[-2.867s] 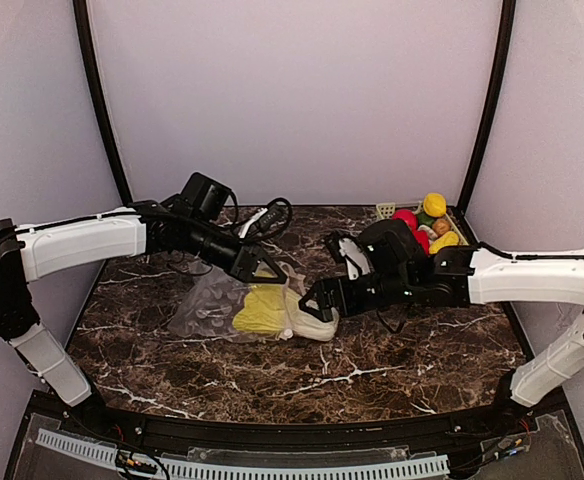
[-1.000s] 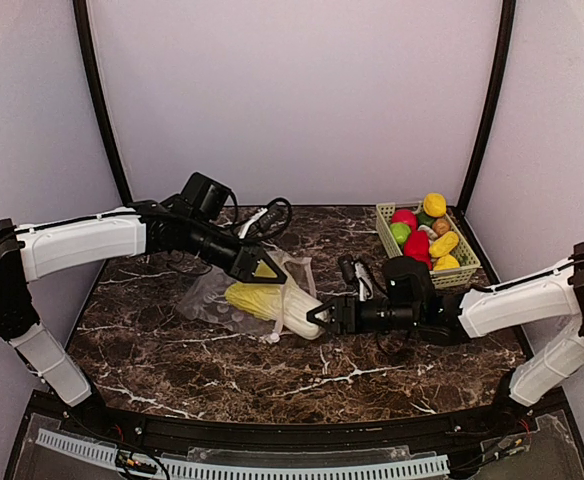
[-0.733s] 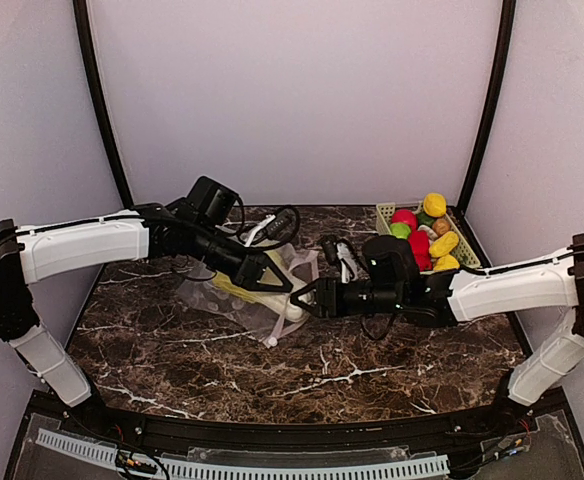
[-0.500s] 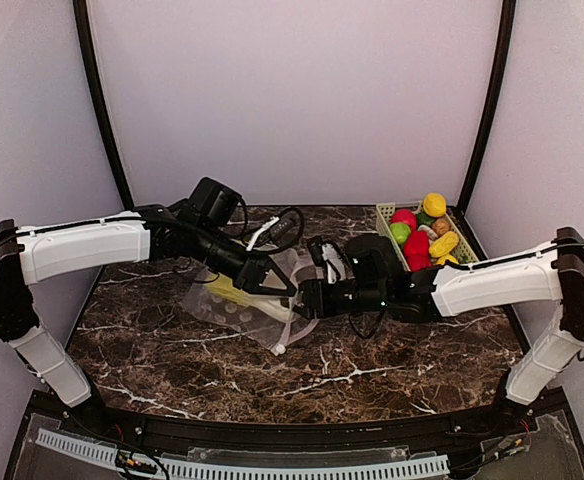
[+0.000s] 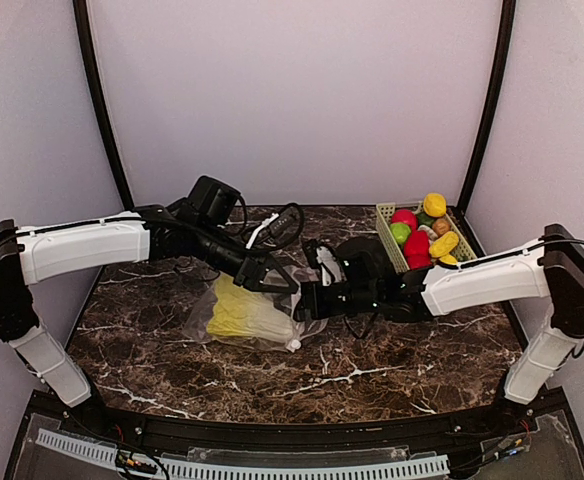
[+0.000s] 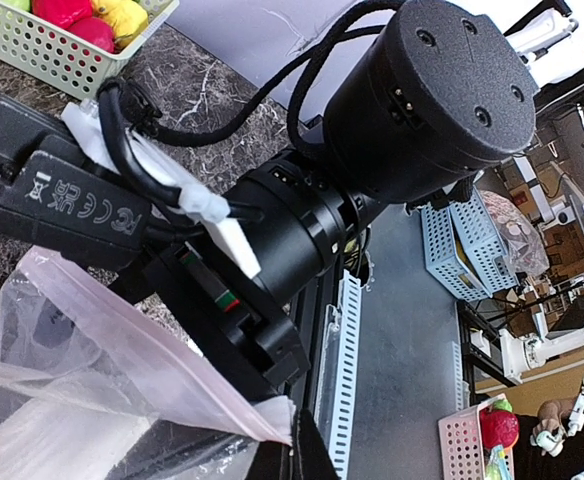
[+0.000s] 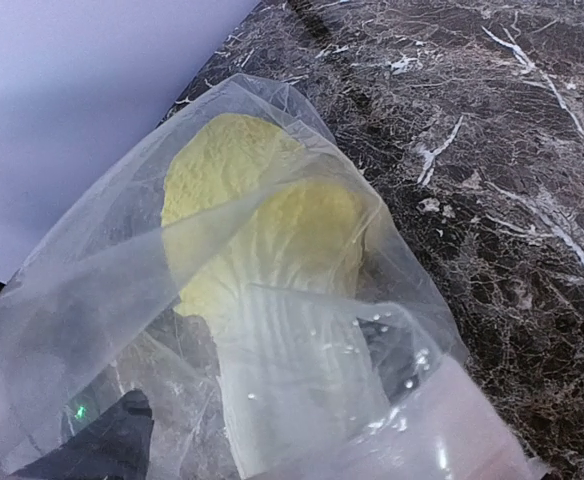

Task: Place the food in the zip-top bag and seal the zipper
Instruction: Adjust the fake vegetable in the zipper food storage bag, then adjust the zipper food storage bag at the center of the board.

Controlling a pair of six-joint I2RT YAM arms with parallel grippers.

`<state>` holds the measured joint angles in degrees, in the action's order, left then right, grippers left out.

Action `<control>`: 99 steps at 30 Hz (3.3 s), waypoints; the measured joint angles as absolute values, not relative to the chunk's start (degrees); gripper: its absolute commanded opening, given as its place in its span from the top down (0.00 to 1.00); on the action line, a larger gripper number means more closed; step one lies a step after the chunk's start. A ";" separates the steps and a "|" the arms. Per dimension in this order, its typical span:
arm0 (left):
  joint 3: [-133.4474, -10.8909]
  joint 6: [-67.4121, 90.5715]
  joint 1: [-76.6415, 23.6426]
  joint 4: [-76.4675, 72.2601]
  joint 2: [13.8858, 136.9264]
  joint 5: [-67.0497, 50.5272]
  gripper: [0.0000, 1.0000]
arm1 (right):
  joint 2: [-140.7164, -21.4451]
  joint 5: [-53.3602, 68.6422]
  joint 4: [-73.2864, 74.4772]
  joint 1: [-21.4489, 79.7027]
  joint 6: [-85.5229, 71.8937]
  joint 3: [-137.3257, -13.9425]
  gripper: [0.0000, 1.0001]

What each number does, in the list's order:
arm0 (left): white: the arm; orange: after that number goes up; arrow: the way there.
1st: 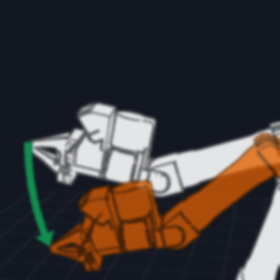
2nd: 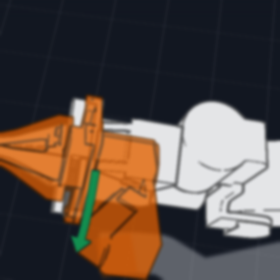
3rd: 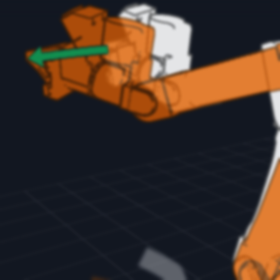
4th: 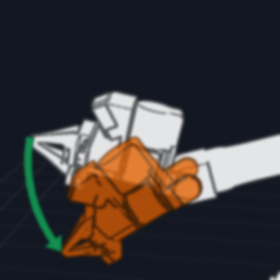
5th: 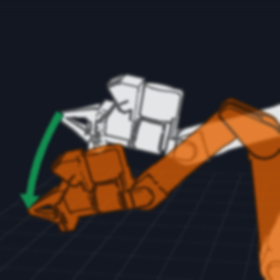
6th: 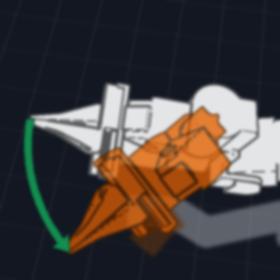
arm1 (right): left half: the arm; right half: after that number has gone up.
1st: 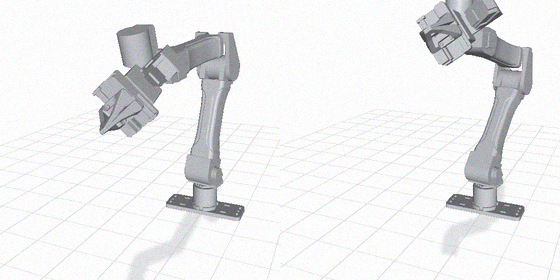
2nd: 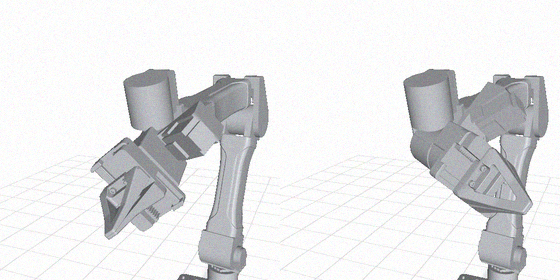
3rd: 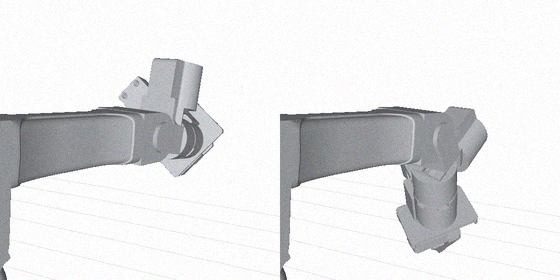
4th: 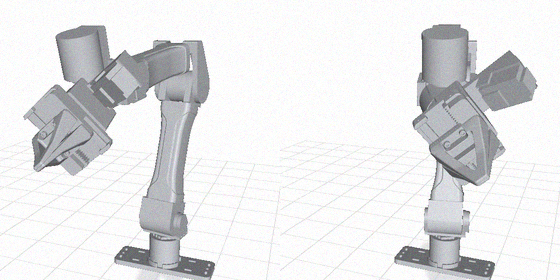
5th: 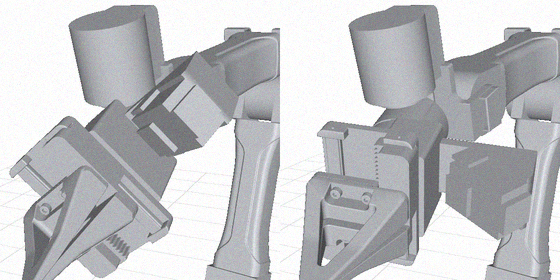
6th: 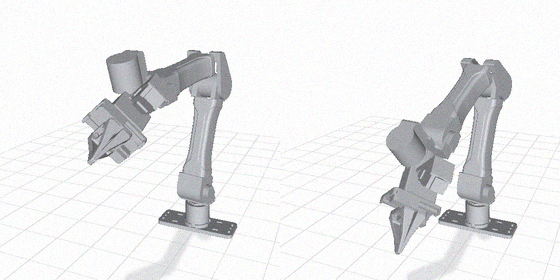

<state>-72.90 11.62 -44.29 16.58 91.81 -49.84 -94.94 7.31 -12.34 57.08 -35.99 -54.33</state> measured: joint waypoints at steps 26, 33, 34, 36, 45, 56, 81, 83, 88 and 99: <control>-72.90 11.11 -42.00 16.99 90.17 -43.88 0.99 | -76.55 -0.49 -0.10 57.91 -45.08 -41.54 0.41; -72.90 11.07 -42.00 17.34 90.17 -43.88 0.99 | -82.41 1.67 -5.26 56.12 -46.94 -39.99 0.52; -72.90 11.05 -42.00 17.47 90.17 -43.88 0.99 | -83.33 1.96 -5.91 56.01 -46.98 -40.07 0.53; -72.90 10.94 -42.00 17.67 90.17 -43.88 0.99 | -85.03 2.74 -6.79 55.90 -46.85 -40.42 0.56; -72.90 10.76 -42.00 17.80 90.17 -43.83 0.99 | -91.20 5.61 -9.19 55.70 -46.92 -43.64 0.93; -73.21 9.04 -40.36 20.71 88.68 -40.16 0.99 | -87.26 7.90 -2.17 55.79 -43.09 -54.35 1.00; -86.04 5.91 -37.56 29.71 79.61 -32.40 0.99 | -81.03 5.82 8.14 57.60 -35.38 -68.45 1.00; -86.35 4.78 -37.28 30.33 80.07 -32.16 0.99 | -81.03 5.69 8.12 57.60 -35.94 -66.76 1.00; -85.76 2.66 -36.88 30.98 82.52 -32.36 0.99 | -81.47 6.59 6.76 57.76 -39.40 -60.69 1.00; -75.37 2.39 -36.88 26.55 83.07 -33.69 0.99 | -81.65 5.56 4.99 59.96 -45.25 -52.07 0.61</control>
